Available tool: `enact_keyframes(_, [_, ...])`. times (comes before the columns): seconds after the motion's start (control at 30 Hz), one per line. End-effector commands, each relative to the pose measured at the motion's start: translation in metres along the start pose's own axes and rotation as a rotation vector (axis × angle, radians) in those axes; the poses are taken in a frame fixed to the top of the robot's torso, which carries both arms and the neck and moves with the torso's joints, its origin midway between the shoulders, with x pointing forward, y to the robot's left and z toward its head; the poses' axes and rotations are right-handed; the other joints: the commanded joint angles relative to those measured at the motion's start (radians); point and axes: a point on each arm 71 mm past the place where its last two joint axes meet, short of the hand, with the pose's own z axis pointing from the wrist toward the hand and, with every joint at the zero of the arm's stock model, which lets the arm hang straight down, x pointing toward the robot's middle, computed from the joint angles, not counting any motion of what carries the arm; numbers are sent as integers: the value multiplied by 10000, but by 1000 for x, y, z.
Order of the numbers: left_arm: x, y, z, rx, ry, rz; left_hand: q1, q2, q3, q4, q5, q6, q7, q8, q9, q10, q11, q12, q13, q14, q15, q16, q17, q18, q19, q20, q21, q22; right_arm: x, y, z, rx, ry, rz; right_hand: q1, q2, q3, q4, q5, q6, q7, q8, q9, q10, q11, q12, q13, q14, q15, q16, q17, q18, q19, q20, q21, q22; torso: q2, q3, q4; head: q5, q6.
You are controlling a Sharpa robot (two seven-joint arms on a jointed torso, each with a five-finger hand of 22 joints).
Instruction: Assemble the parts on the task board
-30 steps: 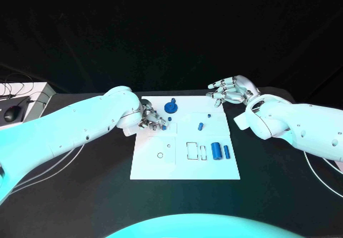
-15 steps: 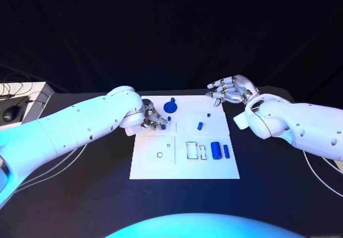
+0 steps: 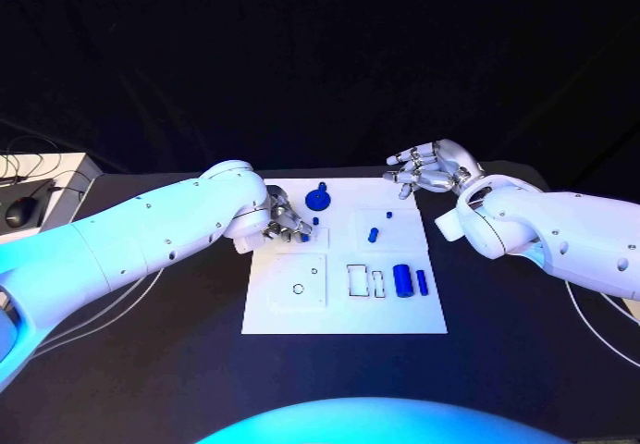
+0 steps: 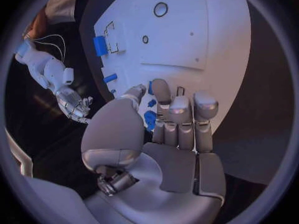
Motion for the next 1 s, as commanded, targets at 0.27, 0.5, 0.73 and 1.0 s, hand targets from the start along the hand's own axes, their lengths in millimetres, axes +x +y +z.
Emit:
enact_keyframes(0.27, [2, -1, 2, -72, 195, 156, 8, 468, -116, -647, -52, -87, -41, 83, 0, 31, -26, 60, -64, 18, -49, 32, 23, 8, 68, 18, -3, 60, 2, 1, 0, -93, 147, -32, -78, 24, 36, -34, 83, 18, 51, -29, -9, -39, 11, -60, -19, -1, 18, -33, -15, -116, -79, 8, 93, -15, 4, 2, -3, -18, -14])
enact_keyframes(0.5, [1, 1, 4, -152, 175, 104, -43, 600, -360, -772, -137, -78, -45, 100, -16, 43, -27, 77, -90, 21, -43, 48, 33, 4, 82, 23, 13, 96, 2, 1, 0, -96, 169, -25, -78, 24, 36, -34, 83, 18, 51, -29, -9, -39, 11, -60, -19, -1, 18, -33, -15, -116, -79, 8, 93, -15, -1, 10, -4, -23, -26])
enact_keyframes(0.73, [0, 3, 6, -192, 171, 50, 269, 1276, -1589, -1256, -1013, -87, -37, 124, -15, 53, -16, 98, -110, 25, -33, 61, 31, 7, 87, 39, 19, 124, 3, 2, 0, -106, 199, -13, -79, 26, 38, -34, 86, 20, 50, -29, -9, -37, 9, -59, -18, 3, 17, -32, -15, -116, -78, 7, 98, -17, -3, 7, 2, -18, -23])
enact_keyframes(1.0, [1, 4, 5, -83, 230, -6, 581, 1556, -1640, -1624, -986, -125, -23, 36, -98, 10, -7, 102, -113, 6, -34, 23, -31, 7, 68, 40, -4, 127, 3, 2, 0, -100, 212, -14, -84, 31, 42, -34, 93, 24, 46, -30, -10, -32, 6, -58, -18, 13, 13, -30, -14, -116, -78, 5, 110, -23, -3, 1, 2, 4, -21])
